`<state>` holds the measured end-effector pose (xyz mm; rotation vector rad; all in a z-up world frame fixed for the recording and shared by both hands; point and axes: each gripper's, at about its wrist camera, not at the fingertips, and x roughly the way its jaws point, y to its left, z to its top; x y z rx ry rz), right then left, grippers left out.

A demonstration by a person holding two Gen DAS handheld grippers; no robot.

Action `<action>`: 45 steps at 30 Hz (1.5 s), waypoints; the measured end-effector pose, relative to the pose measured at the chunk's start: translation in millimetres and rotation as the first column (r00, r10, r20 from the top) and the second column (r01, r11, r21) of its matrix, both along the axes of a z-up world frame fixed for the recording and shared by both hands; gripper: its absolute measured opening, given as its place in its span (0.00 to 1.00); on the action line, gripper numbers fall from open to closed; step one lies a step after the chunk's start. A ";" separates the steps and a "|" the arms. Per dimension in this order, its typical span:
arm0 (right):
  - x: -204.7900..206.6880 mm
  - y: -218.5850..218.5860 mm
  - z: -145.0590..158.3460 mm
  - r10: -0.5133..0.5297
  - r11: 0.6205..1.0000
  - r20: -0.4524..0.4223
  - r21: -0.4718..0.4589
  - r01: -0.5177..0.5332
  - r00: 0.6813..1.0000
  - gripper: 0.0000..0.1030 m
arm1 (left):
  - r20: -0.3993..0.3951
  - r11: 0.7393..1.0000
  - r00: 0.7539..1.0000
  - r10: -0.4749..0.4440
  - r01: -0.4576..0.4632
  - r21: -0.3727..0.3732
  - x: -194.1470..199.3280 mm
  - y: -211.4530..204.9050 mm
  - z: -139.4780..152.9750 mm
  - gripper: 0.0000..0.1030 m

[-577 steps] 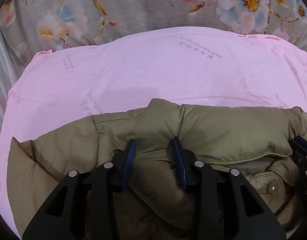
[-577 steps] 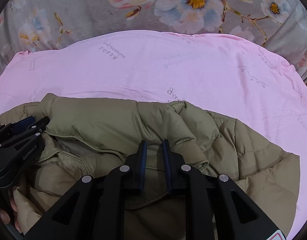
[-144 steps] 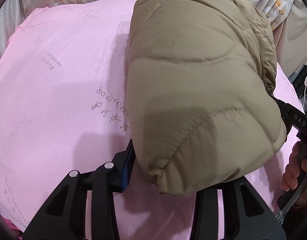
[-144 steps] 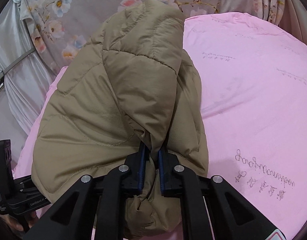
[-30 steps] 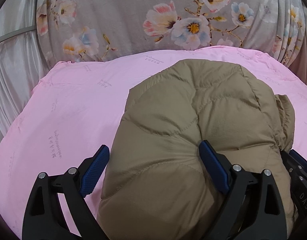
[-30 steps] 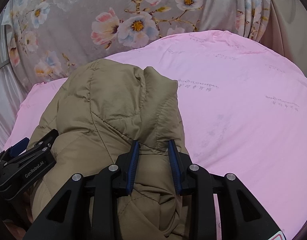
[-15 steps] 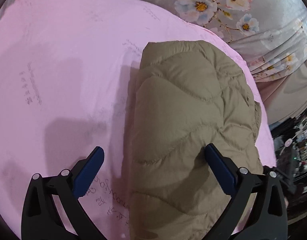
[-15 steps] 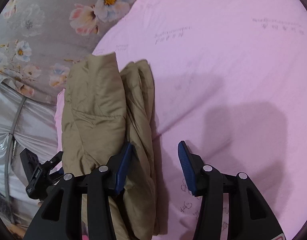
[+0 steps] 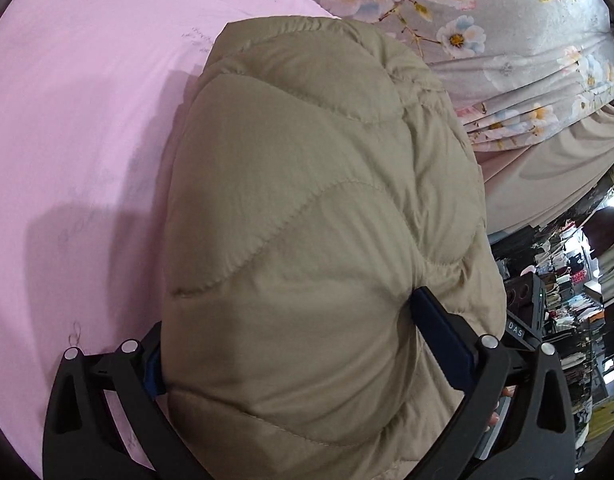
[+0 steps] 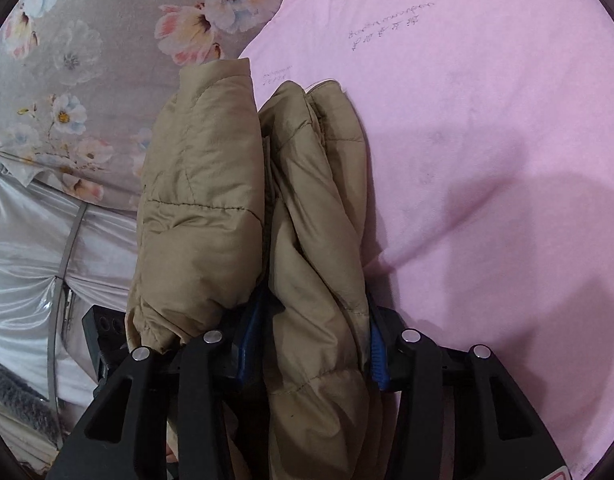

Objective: Fold large clothes

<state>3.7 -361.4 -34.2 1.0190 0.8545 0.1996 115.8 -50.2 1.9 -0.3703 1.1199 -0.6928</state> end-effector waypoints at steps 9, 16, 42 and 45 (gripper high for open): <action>63.5 35.6 49.6 0.022 0.979 0.173 -0.201 0.013 0.985 0.14 | 0.310 0.992 0.950 -0.036 -0.004 0.127 35.1 -4.0 48.5 0.81; 167.0 81.5 79.9 0.090 0.951 0.249 -0.309 -0.009 0.964 0.13 | 0.501 0.979 0.866 -0.010 -0.094 0.181 103.4 24.0 78.8 0.78; 189.3 123.7 125.2 -0.009 0.718 0.313 -0.659 0.224 0.950 0.30 | 0.669 0.826 0.734 0.116 -0.446 0.346 140.5 74.9 94.1 0.86; 204.8 157.1 129.2 0.053 0.653 0.313 -0.729 0.204 0.948 0.27 | 0.682 0.784 0.719 0.134 -0.498 0.371 143.3 53.0 105.2 0.86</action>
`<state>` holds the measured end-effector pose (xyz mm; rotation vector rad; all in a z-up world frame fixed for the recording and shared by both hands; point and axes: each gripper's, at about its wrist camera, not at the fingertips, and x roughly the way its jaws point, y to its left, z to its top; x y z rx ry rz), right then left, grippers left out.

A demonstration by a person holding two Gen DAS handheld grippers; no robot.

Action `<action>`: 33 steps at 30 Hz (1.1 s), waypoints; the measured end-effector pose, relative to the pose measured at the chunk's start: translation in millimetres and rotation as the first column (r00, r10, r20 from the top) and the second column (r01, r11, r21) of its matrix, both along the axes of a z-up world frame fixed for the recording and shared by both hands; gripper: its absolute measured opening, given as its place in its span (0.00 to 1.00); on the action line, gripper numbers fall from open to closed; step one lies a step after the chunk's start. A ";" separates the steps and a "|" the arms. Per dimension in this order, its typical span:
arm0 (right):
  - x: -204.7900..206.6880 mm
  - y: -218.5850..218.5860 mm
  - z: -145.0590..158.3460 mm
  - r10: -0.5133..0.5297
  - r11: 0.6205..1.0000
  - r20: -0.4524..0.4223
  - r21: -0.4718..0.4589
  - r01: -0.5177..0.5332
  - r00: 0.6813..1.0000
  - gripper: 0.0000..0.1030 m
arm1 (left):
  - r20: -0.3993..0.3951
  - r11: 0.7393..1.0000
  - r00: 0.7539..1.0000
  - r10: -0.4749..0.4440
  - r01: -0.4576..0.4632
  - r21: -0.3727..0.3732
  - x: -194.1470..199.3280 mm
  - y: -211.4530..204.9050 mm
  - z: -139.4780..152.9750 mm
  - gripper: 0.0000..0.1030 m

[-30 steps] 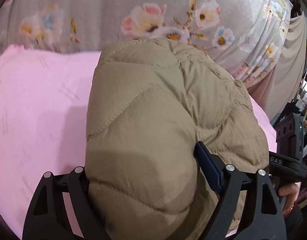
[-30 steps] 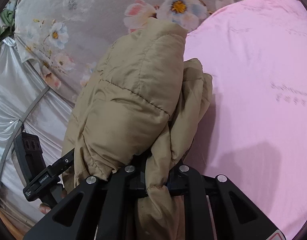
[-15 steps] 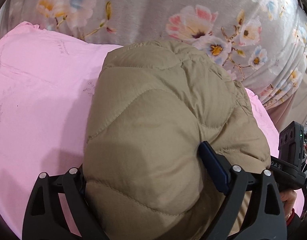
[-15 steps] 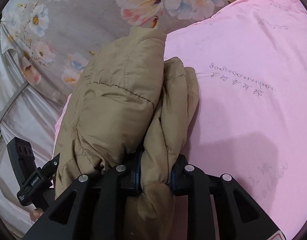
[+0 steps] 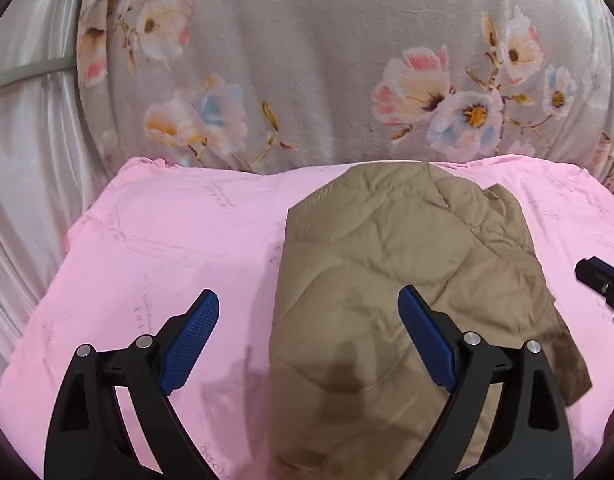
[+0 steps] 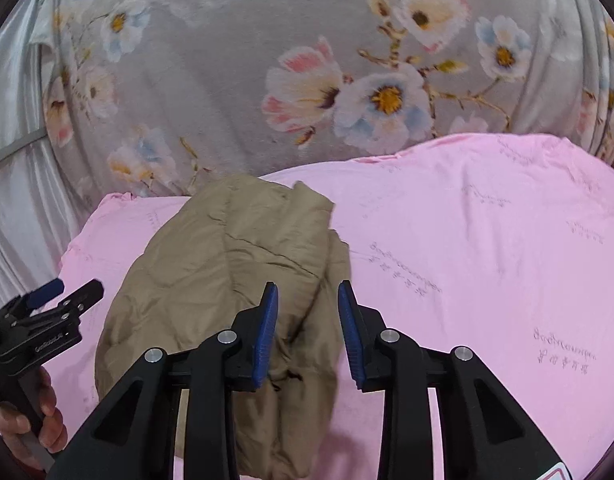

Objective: Fold large clothes

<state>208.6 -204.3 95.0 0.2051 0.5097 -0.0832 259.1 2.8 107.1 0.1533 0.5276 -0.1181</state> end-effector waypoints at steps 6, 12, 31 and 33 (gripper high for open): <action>28.9 21.2 -35.1 -0.033 0.996 -0.051 -0.087 0.028 0.998 0.27 | -0.076 0.997 0.995 0.068 -0.065 0.032 24.4 -31.6 -34.8 0.86; 41.2 15.6 -64.8 -0.031 0.997 -0.080 -0.072 0.025 0.996 0.32 | -0.058 0.996 0.995 0.080 -0.082 -0.036 33.2 -29.2 -62.4 0.96; 49.1 11.7 -73.4 -0.027 0.999 -0.122 -0.034 0.023 0.992 0.34 | -0.009 0.996 0.996 0.088 -0.088 -0.002 32.6 -38.5 -74.5 0.96; 49.1 11.7 -73.5 -0.026 0.999 -0.122 -0.033 0.022 0.992 0.34 | -0.009 0.996 0.996 0.088 -0.088 -0.002 32.7 -38.5 -74.5 0.96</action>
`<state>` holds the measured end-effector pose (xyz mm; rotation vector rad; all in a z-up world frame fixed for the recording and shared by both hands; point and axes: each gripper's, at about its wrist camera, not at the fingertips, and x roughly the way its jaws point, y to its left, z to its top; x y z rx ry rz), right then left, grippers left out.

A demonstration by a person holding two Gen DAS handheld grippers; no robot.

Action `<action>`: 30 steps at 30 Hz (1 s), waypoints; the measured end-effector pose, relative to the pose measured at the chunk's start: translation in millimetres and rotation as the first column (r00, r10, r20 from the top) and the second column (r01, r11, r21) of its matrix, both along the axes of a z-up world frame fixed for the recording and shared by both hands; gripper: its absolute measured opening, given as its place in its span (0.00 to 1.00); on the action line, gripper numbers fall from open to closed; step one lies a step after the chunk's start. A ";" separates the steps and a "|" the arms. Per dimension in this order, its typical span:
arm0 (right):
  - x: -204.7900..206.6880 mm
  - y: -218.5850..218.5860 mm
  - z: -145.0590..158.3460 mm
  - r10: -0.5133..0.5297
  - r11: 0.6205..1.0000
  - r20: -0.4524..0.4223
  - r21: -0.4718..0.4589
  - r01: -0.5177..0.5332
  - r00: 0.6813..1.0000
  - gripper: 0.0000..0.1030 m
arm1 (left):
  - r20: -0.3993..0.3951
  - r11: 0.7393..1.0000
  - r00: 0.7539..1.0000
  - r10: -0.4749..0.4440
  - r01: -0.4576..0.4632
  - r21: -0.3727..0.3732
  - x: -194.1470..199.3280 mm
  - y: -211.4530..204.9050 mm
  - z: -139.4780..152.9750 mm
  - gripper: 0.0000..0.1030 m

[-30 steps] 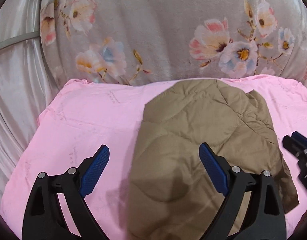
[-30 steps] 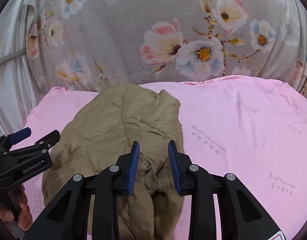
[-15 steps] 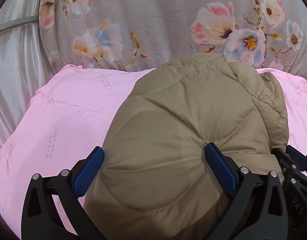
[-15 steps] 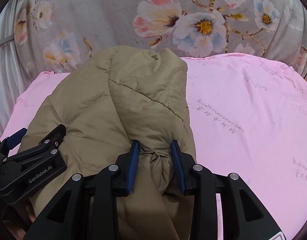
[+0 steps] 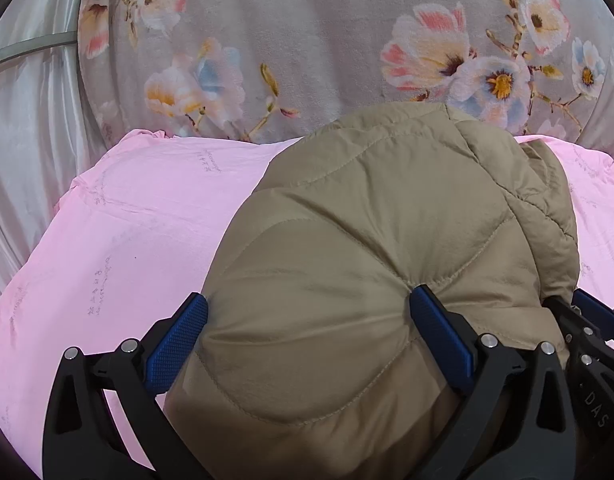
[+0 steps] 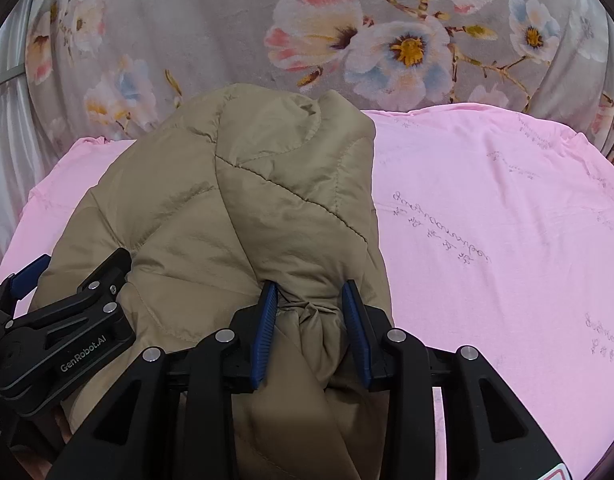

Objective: Fold large clothes

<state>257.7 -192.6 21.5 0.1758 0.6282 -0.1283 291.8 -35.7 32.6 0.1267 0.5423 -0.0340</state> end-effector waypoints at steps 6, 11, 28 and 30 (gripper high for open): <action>0.3 -0.7 -0.3 -0.005 1.000 0.000 0.001 0.005 1.000 0.35 | 0.000 1.000 1.000 -0.002 0.002 -0.002 0.1 0.2 0.3 0.96; -20.3 -7.3 4.6 -0.050 0.998 0.022 0.035 0.049 0.999 0.46 | -0.001 0.999 1.000 -0.022 0.022 -0.044 -7.4 7.4 1.2 0.96; -172.2 12.7 -3.9 -0.093 0.996 -0.017 -0.006 0.093 0.996 0.62 | -0.097 0.998 0.995 -0.040 0.034 -0.062 -149.3 32.8 -12.5 0.95; -184.5 9.3 -3.2 -0.124 0.992 0.004 0.013 0.124 0.992 0.66 | -0.108 0.998 0.994 -0.035 0.030 -0.053 -159.8 33.3 -14.3 0.95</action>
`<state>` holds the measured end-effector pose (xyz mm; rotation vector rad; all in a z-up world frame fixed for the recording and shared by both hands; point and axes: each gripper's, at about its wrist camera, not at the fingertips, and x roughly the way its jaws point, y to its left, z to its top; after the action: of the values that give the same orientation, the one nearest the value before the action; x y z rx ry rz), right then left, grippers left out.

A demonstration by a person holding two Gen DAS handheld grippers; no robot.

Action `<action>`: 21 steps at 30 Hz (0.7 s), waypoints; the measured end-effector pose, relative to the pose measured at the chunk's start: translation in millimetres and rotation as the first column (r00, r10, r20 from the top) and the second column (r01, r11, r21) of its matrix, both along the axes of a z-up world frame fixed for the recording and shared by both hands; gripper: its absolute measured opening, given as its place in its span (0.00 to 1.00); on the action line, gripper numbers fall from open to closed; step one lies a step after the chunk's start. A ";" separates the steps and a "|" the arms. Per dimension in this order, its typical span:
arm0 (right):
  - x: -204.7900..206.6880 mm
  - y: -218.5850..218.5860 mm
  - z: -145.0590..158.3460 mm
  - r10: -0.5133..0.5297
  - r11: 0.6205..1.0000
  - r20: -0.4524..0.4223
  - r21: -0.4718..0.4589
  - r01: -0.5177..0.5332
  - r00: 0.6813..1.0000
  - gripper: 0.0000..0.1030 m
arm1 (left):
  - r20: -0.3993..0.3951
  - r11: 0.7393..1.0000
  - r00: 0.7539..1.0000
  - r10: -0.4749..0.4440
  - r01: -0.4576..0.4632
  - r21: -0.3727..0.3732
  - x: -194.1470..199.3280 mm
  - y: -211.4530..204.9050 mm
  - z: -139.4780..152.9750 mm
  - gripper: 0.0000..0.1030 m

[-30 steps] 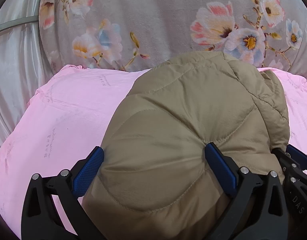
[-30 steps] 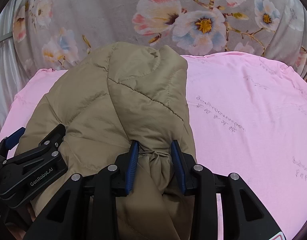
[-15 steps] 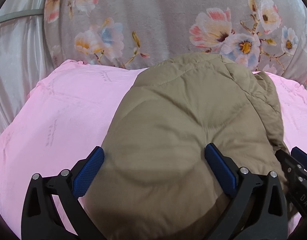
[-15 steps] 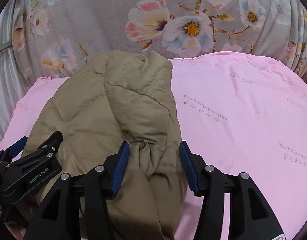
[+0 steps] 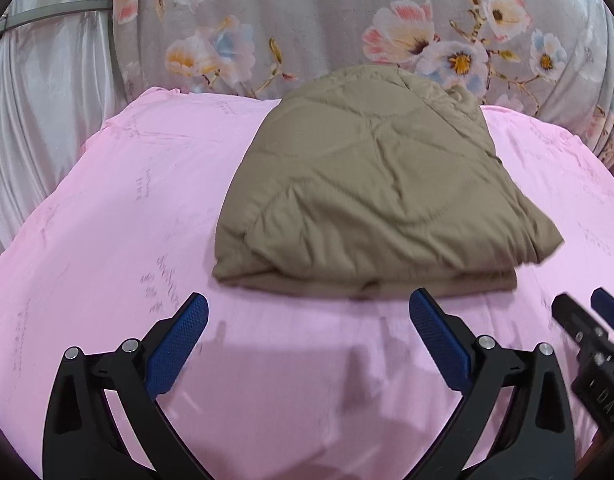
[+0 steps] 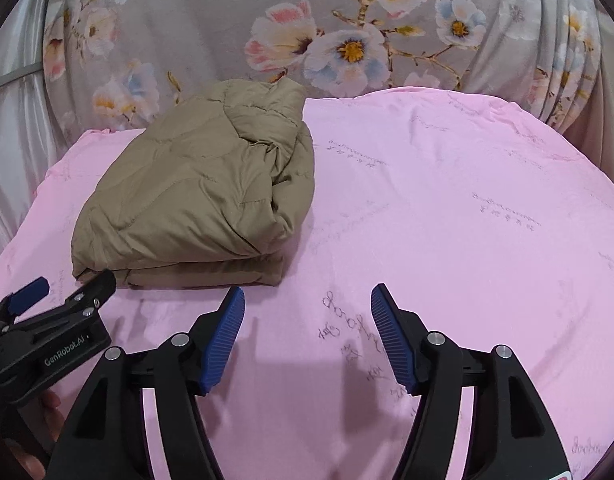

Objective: Fold large clothes

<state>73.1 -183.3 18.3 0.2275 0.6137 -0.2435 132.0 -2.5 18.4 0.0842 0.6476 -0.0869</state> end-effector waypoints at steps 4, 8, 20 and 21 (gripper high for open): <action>-10.9 0.9 -3.4 -0.041 0.999 -0.032 -0.009 0.041 0.999 0.82 | -0.015 1.000 1.000 0.019 -0.019 0.021 -18.0 -0.6 -3.1 0.95; -21.0 6.3 -5.2 0.008 1.000 -0.026 0.010 -0.007 1.000 0.83 | -0.035 0.999 0.999 0.037 -0.036 0.030 -29.5 0.5 -6.1 0.95; -25.9 36.7 -2.7 0.036 0.990 -0.074 -0.135 -0.046 0.997 0.84 | -0.050 0.996 0.996 0.070 -0.068 0.054 -44.5 2.2 -8.9 0.95; -24.6 37.3 -3.5 0.033 0.989 -0.083 -0.140 -0.045 0.996 0.84 | -0.057 0.996 0.996 0.074 -0.070 0.058 -43.4 1.7 -9.7 0.95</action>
<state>48.5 -146.0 14.7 0.0685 0.6771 -0.2584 88.5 -0.8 8.6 0.1124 0.7113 -0.0017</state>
